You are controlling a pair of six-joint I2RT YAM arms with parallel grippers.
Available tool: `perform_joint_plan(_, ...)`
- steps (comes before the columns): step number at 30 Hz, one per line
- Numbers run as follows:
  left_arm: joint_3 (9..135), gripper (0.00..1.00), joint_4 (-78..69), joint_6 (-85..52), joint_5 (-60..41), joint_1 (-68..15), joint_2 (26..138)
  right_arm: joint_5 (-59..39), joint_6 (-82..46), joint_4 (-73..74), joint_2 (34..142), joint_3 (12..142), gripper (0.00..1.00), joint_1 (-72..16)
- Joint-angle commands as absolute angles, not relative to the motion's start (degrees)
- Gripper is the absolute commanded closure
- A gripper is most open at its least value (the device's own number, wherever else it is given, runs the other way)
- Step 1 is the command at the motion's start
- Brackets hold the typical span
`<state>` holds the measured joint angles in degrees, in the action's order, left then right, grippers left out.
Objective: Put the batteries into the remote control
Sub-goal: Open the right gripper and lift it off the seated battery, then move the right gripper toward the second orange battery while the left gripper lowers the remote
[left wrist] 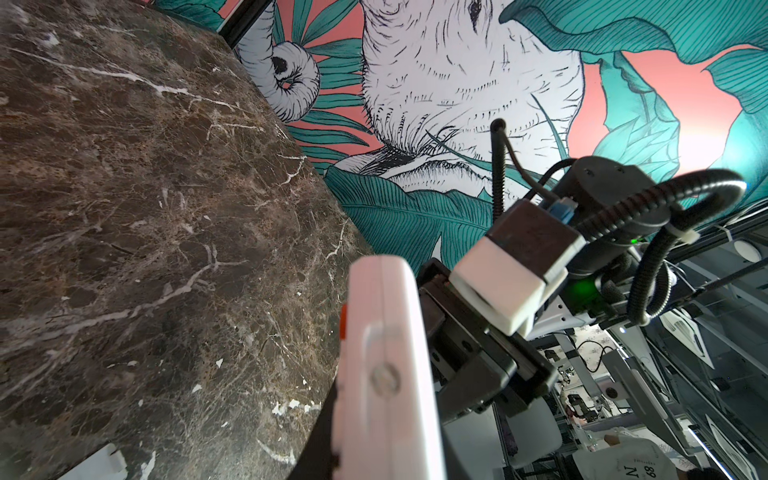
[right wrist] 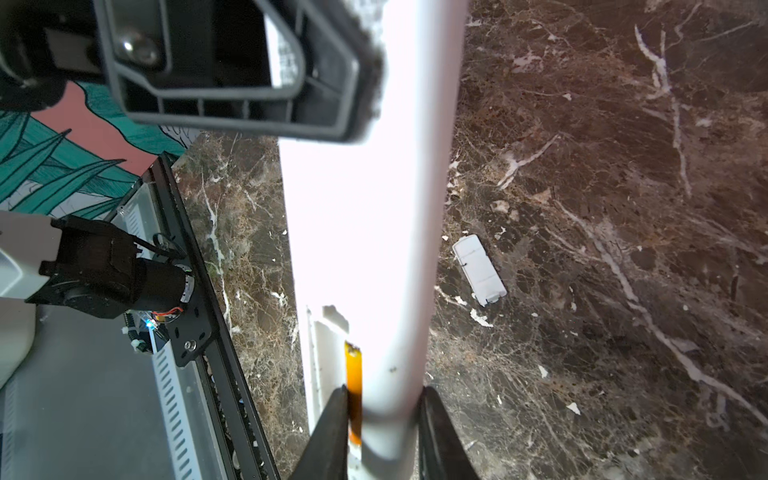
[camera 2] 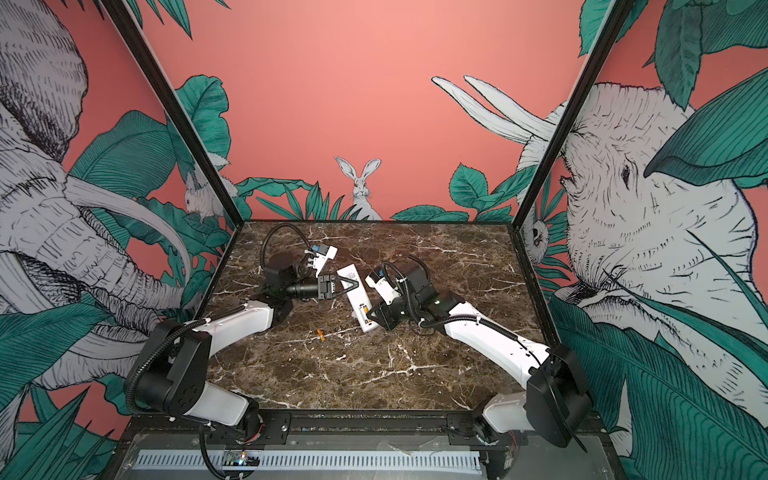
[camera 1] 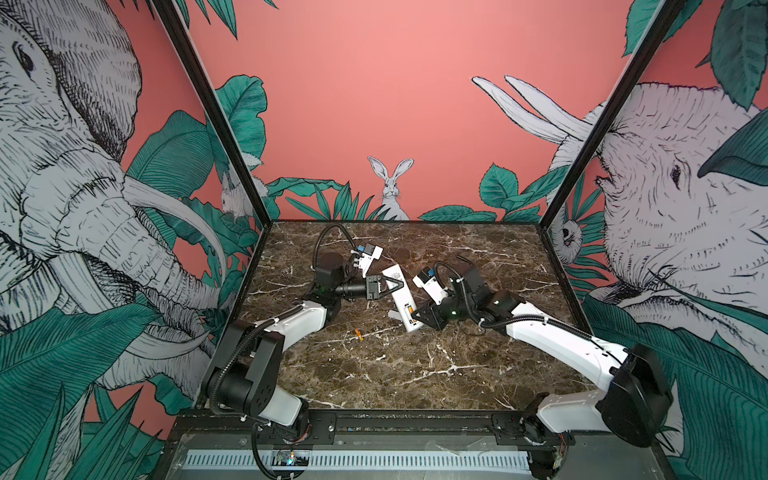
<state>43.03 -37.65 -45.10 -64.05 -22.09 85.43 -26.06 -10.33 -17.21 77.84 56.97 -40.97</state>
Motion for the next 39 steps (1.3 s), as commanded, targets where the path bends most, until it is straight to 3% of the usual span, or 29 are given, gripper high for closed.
perform_joint_plan(1,44.32,1.00,-39.89,-46.33,-66.05,-22.21,82.88,-25.81,-10.31,-15.33,77.33,55.60,0.79,-40.17)
perform_joint_plan(16,45.43,1.00,-36.83,-45.36,-65.93,-22.17,82.58,-26.87,-11.34,-12.09,78.57,55.85,0.63,-40.15)
perform_joint_plan(24,46.96,1.00,-26.53,-40.76,-64.98,-21.98,79.83,-18.25,-12.11,-15.07,80.91,57.50,0.57,-40.12)
perform_joint_plan(28,49.48,1.00,-6.39,-30.16,-57.68,-18.98,75.56,-19.51,-11.94,-14.04,80.62,57.68,0.53,-40.23)
perform_joint_plan(39,53.72,1.00,28.76,-13.69,-29.16,-6.65,64.81,-20.57,-13.97,-9.81,85.19,59.35,0.45,-44.88)
